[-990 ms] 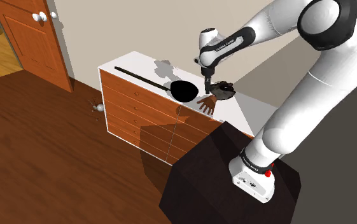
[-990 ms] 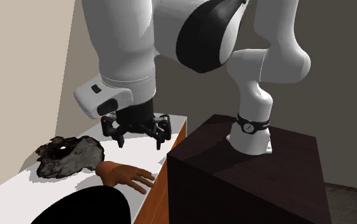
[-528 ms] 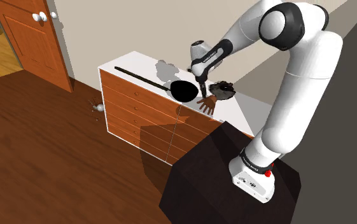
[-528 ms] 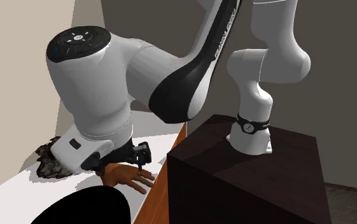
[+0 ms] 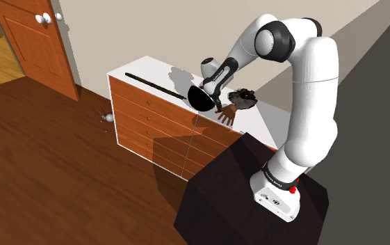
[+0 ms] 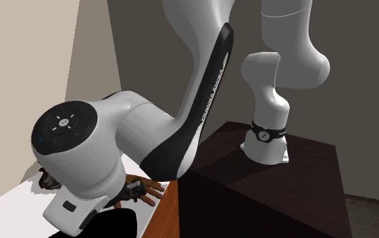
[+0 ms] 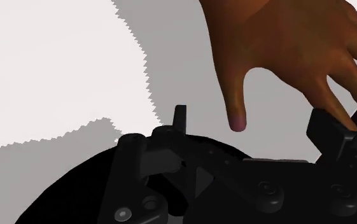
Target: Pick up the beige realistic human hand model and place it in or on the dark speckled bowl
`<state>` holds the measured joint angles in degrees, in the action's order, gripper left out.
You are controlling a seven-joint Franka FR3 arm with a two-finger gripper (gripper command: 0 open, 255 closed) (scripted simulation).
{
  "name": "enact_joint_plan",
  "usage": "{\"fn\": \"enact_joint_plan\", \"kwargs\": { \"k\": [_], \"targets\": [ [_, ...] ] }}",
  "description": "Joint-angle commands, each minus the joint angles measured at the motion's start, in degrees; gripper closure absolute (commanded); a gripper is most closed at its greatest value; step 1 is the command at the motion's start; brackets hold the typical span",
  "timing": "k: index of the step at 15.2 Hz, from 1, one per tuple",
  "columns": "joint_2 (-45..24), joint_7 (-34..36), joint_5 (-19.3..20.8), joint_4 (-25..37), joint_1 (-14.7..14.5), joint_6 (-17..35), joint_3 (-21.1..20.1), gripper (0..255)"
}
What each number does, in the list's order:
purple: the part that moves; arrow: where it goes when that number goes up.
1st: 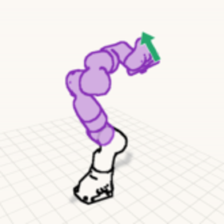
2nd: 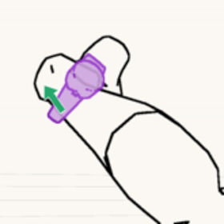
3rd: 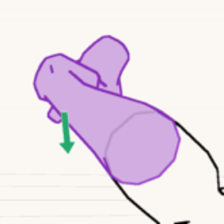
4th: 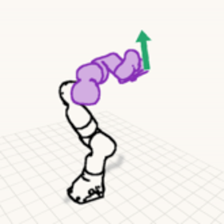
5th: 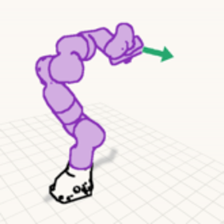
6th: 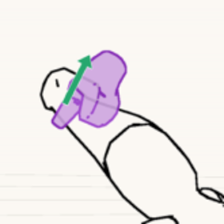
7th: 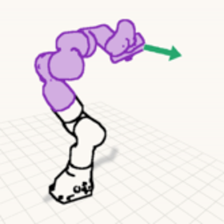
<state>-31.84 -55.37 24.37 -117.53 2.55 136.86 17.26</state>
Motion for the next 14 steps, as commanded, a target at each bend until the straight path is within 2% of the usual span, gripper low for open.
{"fn": "enact_joint_plan", "kwargs": {
  "k": [1,5,13,14],
  "targets": [
    [-1.4,-0.1,0.2,0.1,0.3,1.9,-0.1,0],
    [-3.4,0.1,0.5,0.1,1.0,4.1,0.1,0],
    [-3.4,0.1,0.5,0.1,1.0,4.1,0.1,0],
    [-3.4,0.1,0.5,0.1,1.0,4.1,0.1,255]
  ]
}}
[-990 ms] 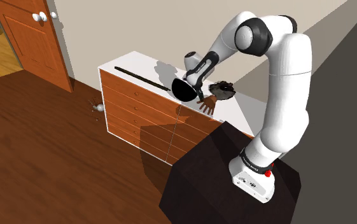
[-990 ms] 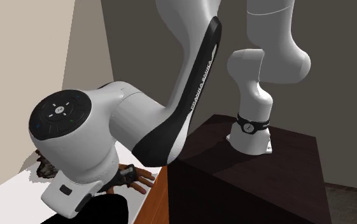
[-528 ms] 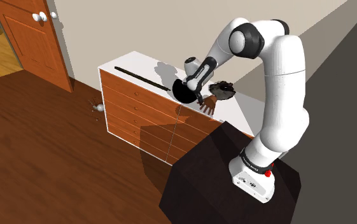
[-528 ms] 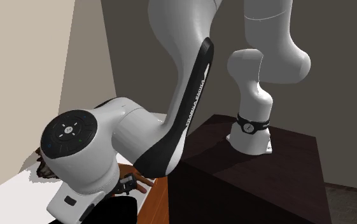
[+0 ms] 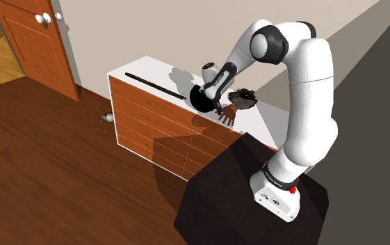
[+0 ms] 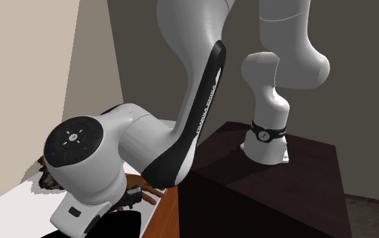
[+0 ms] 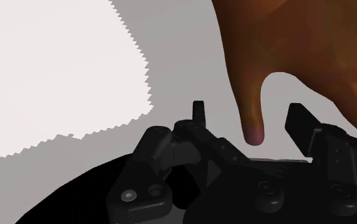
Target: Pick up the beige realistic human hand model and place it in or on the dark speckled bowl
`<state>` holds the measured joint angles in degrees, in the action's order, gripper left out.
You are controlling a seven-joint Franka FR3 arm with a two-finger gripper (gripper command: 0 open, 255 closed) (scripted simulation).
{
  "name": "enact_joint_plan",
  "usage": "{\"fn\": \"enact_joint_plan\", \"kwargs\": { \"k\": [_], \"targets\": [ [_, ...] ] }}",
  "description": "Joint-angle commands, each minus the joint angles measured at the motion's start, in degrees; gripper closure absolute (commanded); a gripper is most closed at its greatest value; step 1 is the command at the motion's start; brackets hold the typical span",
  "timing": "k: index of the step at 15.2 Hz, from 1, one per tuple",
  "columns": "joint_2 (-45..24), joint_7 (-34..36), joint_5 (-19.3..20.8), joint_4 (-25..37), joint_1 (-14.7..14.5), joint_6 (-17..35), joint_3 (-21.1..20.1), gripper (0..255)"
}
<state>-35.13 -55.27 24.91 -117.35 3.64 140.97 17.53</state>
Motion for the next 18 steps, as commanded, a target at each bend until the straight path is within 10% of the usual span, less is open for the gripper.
{"fn": "enact_joint_plan", "kwargs": {
  "k": [1,18],
  "targets": [
    [-0.1,0.0,0.0,-0.1,-0.1,0.0,-0.2,255],
    [6.1,-1.9,0.0,-1.5,-0.7,-4.5,0.2,255]
  ]
}}
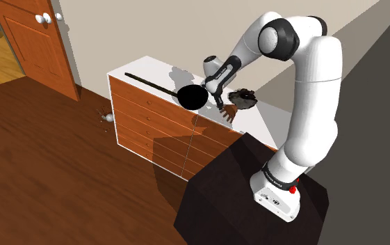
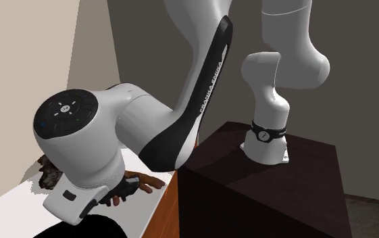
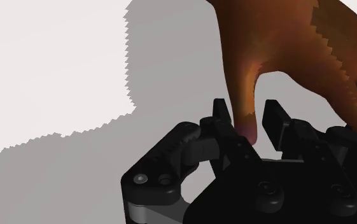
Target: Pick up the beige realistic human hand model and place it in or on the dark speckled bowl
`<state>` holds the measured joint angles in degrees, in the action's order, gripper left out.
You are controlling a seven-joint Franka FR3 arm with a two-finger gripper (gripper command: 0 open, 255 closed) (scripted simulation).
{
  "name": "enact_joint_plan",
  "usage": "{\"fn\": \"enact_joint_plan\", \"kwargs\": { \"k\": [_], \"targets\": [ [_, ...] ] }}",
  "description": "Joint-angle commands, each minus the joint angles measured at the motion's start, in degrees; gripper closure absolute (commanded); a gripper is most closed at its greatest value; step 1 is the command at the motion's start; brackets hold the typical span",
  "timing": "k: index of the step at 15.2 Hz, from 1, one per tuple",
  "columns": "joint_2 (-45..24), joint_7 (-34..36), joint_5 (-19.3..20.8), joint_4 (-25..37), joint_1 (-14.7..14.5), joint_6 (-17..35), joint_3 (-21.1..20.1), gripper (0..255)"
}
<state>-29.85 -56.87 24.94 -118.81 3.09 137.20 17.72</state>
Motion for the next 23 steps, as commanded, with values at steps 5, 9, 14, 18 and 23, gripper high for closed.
{"fn": "enact_joint_plan", "kwargs": {
  "k": [5,9,14,18,23],
  "targets": [
    [4.1,-1.3,-0.1,-0.4,-0.4,-3.5,0.2,255],
    [6.6,-2.1,-0.1,-0.5,-0.7,-5.8,0.3,255],
    [9.6,-3.1,-0.1,-0.3,-1.0,-8.8,0.5,255],
    [11.8,-3.9,-0.1,0.0,-1.2,-11.2,0.5,255],
    [14.4,-5.0,-0.2,0.8,-1.5,-14.4,0.6,255]
  ]
}}
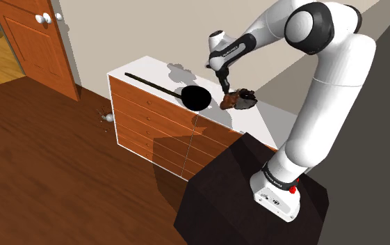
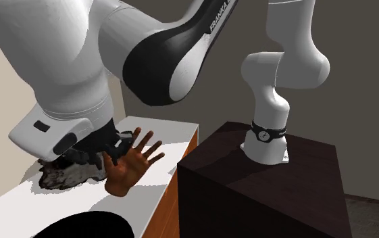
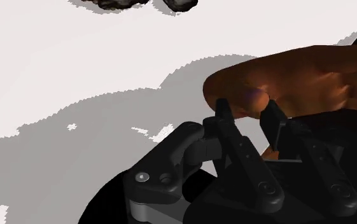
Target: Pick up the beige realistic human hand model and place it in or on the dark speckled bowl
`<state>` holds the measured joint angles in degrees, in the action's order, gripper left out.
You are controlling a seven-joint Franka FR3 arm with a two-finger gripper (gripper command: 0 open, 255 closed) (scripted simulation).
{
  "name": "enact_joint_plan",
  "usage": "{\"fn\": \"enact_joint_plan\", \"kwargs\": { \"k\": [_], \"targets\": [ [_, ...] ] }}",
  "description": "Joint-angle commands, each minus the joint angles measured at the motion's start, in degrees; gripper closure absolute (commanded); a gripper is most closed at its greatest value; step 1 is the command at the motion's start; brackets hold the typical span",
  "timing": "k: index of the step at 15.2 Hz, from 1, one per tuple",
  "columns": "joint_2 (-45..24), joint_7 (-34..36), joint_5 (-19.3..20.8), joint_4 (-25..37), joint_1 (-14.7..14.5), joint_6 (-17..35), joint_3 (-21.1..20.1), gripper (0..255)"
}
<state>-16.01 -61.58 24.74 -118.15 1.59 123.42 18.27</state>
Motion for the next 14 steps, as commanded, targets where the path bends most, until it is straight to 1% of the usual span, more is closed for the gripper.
{"fn": "enact_joint_plan", "kwargs": {
  "k": [1,8,11,14],
  "targets": [
    [0.7,-0.3,0.0,0.1,0.0,-0.7,0.1,255],
    [-10.1,1.4,-4.7,15.8,-2.4,-7.4,-3.3,255],
    [-15.3,2.0,-6.4,23.9,-3.2,-10.9,-4.5,255],
    [-21.2,2.3,-8.0,33.4,-3.8,-15.0,-5.6,255]
  ]
}}
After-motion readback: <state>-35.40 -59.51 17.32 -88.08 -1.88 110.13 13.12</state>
